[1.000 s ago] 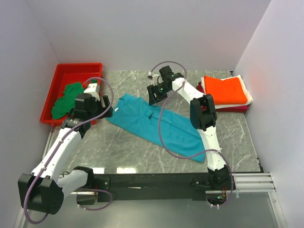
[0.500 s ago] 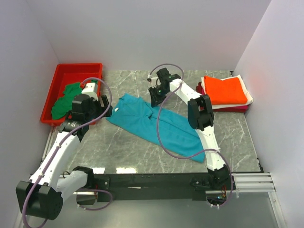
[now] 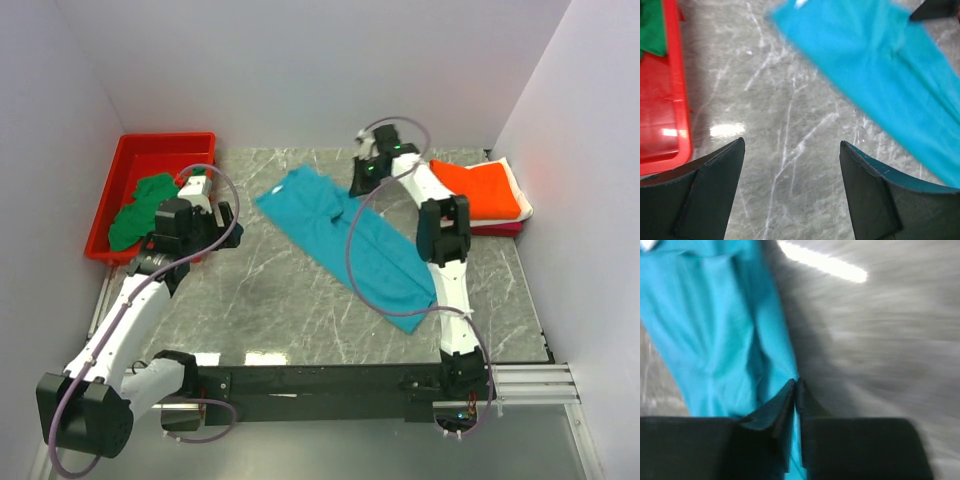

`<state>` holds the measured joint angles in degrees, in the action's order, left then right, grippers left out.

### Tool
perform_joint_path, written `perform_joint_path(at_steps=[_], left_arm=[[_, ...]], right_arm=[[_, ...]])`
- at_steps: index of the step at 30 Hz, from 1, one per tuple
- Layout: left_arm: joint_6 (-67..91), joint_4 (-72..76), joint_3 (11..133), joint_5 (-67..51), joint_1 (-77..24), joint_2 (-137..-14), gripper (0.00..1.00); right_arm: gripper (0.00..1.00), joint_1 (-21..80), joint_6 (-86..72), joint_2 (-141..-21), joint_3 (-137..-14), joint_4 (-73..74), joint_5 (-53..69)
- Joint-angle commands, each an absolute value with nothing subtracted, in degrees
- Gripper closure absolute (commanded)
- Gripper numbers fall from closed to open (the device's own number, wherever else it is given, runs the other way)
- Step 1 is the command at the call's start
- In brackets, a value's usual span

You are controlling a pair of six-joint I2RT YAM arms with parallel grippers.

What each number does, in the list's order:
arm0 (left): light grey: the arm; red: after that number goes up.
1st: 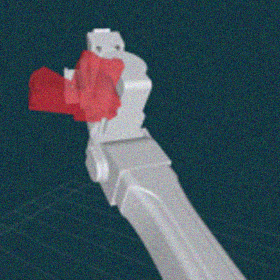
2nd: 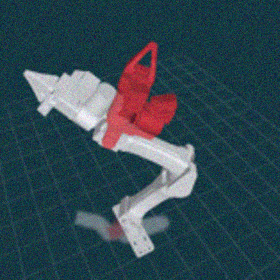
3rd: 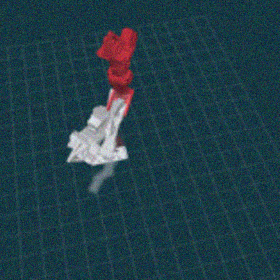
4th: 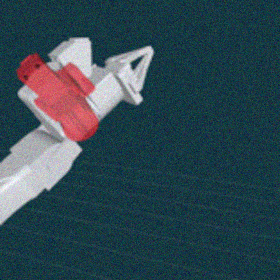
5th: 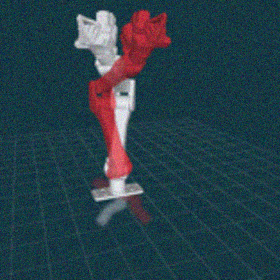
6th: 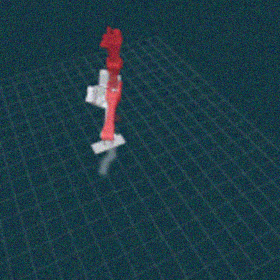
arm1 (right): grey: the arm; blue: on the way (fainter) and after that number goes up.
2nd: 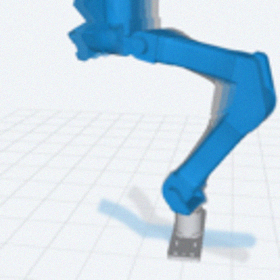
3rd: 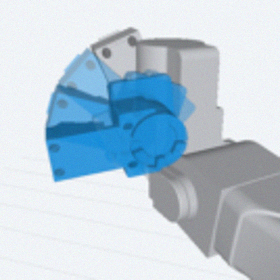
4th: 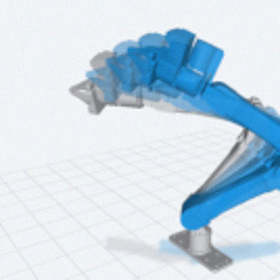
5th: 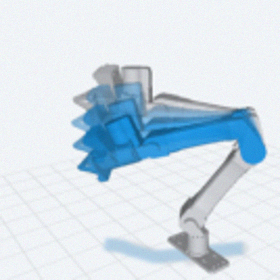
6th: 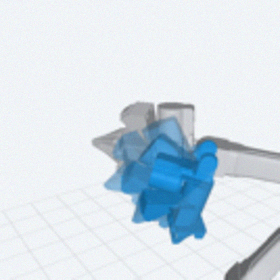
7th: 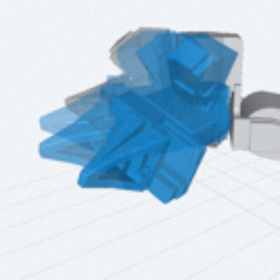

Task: Fold and stack the t-shirts
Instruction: Fold the tshirt

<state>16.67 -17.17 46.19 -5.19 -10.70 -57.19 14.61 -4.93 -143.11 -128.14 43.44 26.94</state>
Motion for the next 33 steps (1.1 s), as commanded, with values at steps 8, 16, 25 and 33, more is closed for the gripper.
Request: perform_joint_path(at_steps=[8,16,25,33], left_arm=[[24.0,-12.1,54.3,-19.2,-10.5,-74.4,0.23],[30.3,-15.8,75.7,-20.6,-10.6,-103.9,0.42],[34.4,-15.9,93.9,-19.2,-10.6,-123.5,0.45],[37.9,-15.7,101.8,-21.6,-10.6,-132.8,0.46]], right_arm=[[0.52,8.8,-0.4,-132.6,-122.3,38.3,21.0],[0.50,13.3,28.8,-107.3,-94.3,37.4,26.8],[0.51,37.7,29.7,-90.8,-61.2,28.5,2.2],[0.52,45.3,23.7,-92.2,-55.4,28.1,-10.9]])
